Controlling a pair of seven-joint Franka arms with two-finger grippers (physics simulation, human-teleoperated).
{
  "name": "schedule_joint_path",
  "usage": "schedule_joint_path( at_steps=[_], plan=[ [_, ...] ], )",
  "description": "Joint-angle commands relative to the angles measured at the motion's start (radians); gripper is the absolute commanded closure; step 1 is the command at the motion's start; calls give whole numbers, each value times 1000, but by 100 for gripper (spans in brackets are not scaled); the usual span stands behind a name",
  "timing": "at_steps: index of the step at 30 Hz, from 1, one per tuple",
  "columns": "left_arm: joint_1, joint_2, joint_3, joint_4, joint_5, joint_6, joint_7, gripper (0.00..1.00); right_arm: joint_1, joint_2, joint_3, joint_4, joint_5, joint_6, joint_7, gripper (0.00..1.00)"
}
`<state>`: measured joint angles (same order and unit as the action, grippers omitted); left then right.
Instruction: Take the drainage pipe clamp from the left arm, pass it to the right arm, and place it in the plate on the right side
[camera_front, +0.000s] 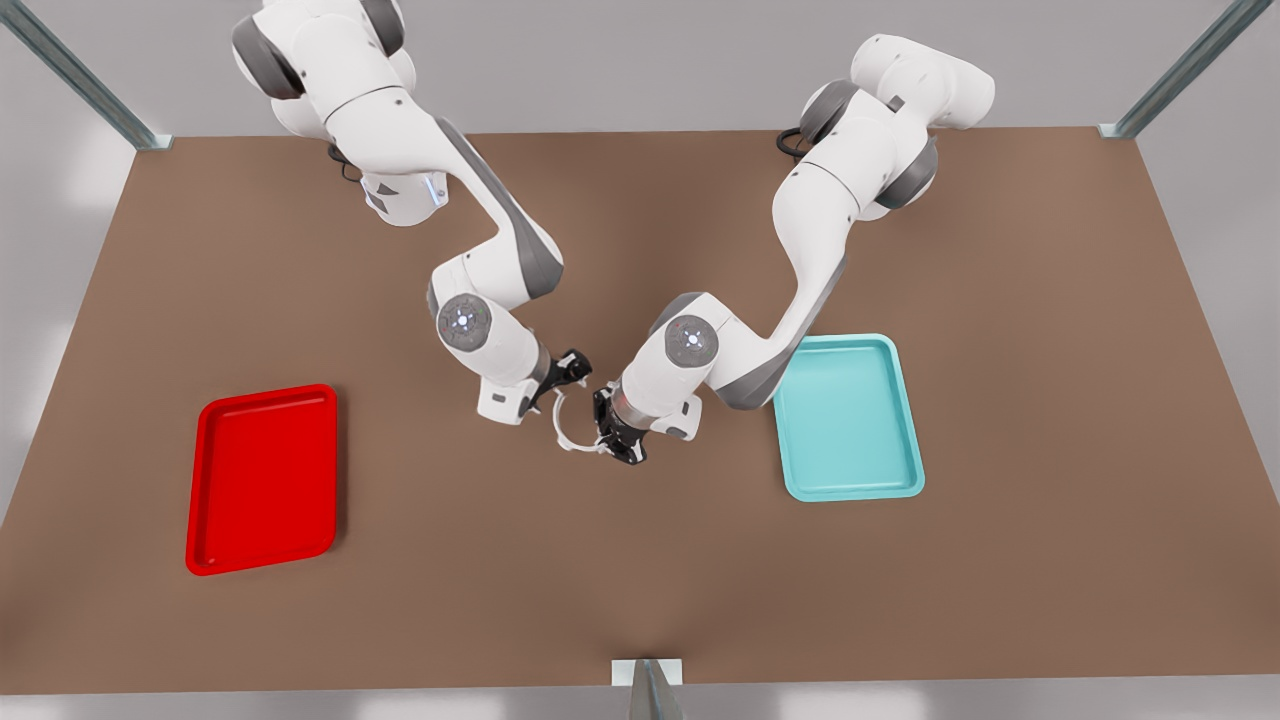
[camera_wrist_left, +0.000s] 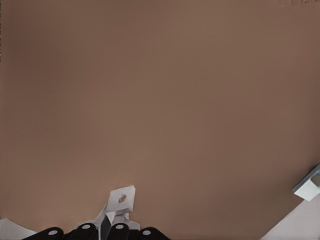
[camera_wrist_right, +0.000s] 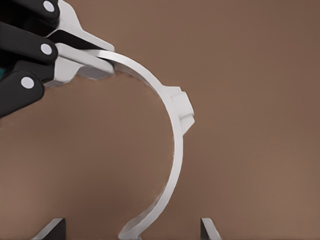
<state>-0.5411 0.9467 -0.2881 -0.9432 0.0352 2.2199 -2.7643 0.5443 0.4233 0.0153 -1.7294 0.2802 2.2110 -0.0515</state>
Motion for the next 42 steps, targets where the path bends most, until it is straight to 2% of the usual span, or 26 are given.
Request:
schedule_joint_path(
  at_steps=[1, 11, 12, 13, 14, 15, 16, 17, 22, 23, 25, 26, 29, 31, 33, 34, 35, 36, 38, 42],
  plan=[
    [0, -2, 0, 1, 5, 9, -167, 79, 2, 14, 0, -1, 2, 32, 50, 0],
    [0, -2, 0, 0, 5, 11, -167, 79, 13, 89, 0, 25, 1, 98, 50, 1],
    [0, -2, 0, 0, 5, 11, -167, 79, 13, 86, 0, 24, 1, 96, 48, 29],
    [0, -2, 0, 0, 5, 11, -167, 79, 14, 84, 0, 24, 1, 92, 48, 53],
    [0, -2, 0, 0, 5, 12, -167, 79, 14, 83, 0, 24, 1, 88, 48, 69],
    [0, -2, 0, 0, 5, 12, -167, 79, 13, 83, 0, 24, 1, 85, 48, 79],
    [0, 0, 0, 0, 5, 12, -164, 79, 14, 83, 0, 24, 1, 85, 48, 79],
    [0, 0, 1, 0, 6, 12, -166, 0, 14, 83, 0, 25, 1, 84, 47, 79],
    [49, -25, -2, 0, 3, -38, -159, 0, 17, 81, 0, 31, 1, 84, 73, 79],
    [96, -40, -28, 0, 0, -94, -156, 0, 19, 81, 0, 41, 1, 81, 84, 79],
    [305, -59, -173, 0, 2, -267, 35, 0, 20, 81, 0, 42, -1, 81, 104, 79],
    [434, -78, -247, 1, 3, -385, 306, 0, 20, 80, 0, 42, -1, 81, 104, 79],
    [633, -203, -258, 27, 57, -798, 1555, 0, 11, 72, 0, 42, -1, 81, 101, 79],
    [671, -249, -273, 26, 241, -894, 2149, 0, -1, 63, -11, 30, -6, 81, 99, 79],
    [708, -307, -299, 26, 270, -1103, 2522, 0, -35, 40, -12, 2, -10, 73, 99, 79],
    [710, -411, -292, -72, 261, -1082, 2537, 0, -66, 9, -14, -41, -10, 70, 99, 79],
    [621, -693, -137, -505, 238, -762, 2577, 0, -86, -17, -14, -74, -10, 62, 101, 79],
    [559, -686, -59, -476, 132, -830, 2577, 0, -110, -44, -17, -105, -13, 62, 99, 79],
    [606, -677, -52, -439, 14, -873, 2576, 0, -164, -96, -17, -151, -44, 53, 88, 79],
    [599, -672, -57, -442, 14, -914, 2576, 0, -349, -133, -17, -150, -99, -36, -171, 79]
  ],
)
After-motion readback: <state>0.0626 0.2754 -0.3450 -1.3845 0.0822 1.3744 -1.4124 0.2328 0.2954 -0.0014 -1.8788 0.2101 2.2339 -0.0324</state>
